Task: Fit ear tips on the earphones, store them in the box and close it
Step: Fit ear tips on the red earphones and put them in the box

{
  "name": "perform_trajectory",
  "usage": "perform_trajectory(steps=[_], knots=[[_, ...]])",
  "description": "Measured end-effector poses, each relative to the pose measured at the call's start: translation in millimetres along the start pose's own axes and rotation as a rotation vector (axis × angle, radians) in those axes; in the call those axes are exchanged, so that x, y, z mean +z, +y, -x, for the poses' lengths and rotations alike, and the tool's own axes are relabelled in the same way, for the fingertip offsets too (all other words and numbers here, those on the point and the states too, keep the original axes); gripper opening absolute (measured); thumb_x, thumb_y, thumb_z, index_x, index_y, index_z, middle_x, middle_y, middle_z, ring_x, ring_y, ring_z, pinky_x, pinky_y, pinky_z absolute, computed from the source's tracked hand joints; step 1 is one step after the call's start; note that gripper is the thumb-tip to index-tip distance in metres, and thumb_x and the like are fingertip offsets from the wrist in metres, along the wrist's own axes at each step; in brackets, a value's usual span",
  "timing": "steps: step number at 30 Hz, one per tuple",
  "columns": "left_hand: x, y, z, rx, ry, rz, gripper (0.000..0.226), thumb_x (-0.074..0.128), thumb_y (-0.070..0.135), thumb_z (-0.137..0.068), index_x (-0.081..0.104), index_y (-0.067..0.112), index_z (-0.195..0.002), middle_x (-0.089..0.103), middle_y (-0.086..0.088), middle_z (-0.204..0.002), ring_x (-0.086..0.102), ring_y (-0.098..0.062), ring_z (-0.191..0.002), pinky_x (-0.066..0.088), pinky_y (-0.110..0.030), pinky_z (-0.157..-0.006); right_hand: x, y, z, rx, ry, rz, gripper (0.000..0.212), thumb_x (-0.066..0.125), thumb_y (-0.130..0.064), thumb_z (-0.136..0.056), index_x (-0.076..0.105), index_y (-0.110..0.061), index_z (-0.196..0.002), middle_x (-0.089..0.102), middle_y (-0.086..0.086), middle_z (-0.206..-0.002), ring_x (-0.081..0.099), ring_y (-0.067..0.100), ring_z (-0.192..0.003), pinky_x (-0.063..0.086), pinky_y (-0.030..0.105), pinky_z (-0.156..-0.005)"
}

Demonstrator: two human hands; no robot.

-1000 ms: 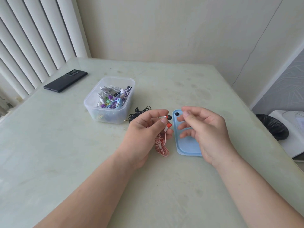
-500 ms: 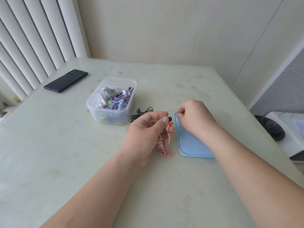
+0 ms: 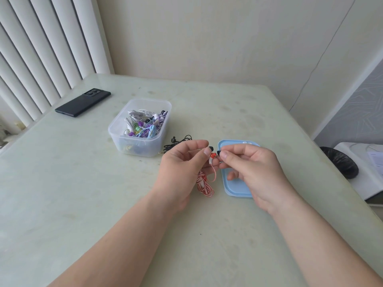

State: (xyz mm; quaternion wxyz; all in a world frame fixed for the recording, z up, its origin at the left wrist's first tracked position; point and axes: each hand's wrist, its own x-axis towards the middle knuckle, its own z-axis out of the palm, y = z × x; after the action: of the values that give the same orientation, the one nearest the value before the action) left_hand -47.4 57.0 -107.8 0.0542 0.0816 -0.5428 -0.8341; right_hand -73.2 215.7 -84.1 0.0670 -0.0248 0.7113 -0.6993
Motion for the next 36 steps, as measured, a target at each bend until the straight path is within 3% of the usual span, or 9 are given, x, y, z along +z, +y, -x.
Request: perform_trajectory(steps=[7, 19, 23, 29, 36], knots=[[1, -2, -1, 0.016, -0.005, -0.035, 0.012, 0.072, 0.004, -0.095, 0.071, 0.005, -0.107, 0.075, -0.009, -0.081, 0.074, -0.025, -0.074, 0.058, -0.030, -0.064, -1, 6, 4, -0.041, -0.011, -0.021, 0.018, 0.078, -0.001, -0.084, 0.076, -0.007, -0.101, 0.080, 0.009, -0.086, 0.069, 0.023, -0.076, 0.053, 0.025, -0.065], [0, -3, 0, 0.024, -0.059, -0.026, 0.024, 0.076, -0.005, -0.088, 0.072, 0.003, -0.110, 0.074, -0.016, -0.090, 0.078, -0.029, -0.082, 0.064, -0.037, -0.077, -3, 17, -1, -0.062, 0.069, 0.000, 0.015, 0.077, -0.006, -0.087, 0.080, -0.014, -0.100, 0.079, 0.005, -0.080, 0.067, 0.015, -0.066, 0.055, 0.025, -0.066], [0, -3, 0, 0.032, -0.055, -0.045, 0.025, 0.077, -0.005, -0.087, 0.072, 0.004, -0.110, 0.074, -0.017, -0.091, 0.077, -0.028, -0.083, 0.064, -0.041, -0.080, -5, 19, -3, -0.070, 0.077, -0.013, 0.016, 0.073, -0.004, -0.090, 0.079, -0.013, -0.101, 0.079, 0.007, -0.082, 0.068, 0.020, -0.070, 0.056, 0.028, -0.068], [0, 0, 2, 0.027, -0.083, -0.053, 0.025, 0.077, -0.005, -0.088, 0.072, 0.004, -0.111, 0.073, -0.013, -0.089, 0.076, -0.023, -0.079, 0.062, -0.032, -0.074, -6, 18, -5, -0.026, 0.050, -0.128, 0.016, 0.076, 0.003, -0.083, 0.077, -0.003, -0.098, 0.077, 0.014, -0.081, 0.072, 0.023, -0.075, 0.052, 0.031, -0.066], [-1, 1, 2, 0.024, -0.106, -0.072, 0.023, 0.077, -0.004, -0.088, 0.074, 0.008, -0.107, 0.075, -0.014, -0.092, 0.076, -0.024, -0.082, 0.062, -0.032, -0.074, -7, 15, -4, -0.018, 0.029, -0.169, 0.012, 0.079, 0.004, -0.079, 0.076, -0.005, -0.086, 0.075, 0.018, -0.077, 0.069, 0.026, -0.073, 0.052, 0.031, -0.064]])
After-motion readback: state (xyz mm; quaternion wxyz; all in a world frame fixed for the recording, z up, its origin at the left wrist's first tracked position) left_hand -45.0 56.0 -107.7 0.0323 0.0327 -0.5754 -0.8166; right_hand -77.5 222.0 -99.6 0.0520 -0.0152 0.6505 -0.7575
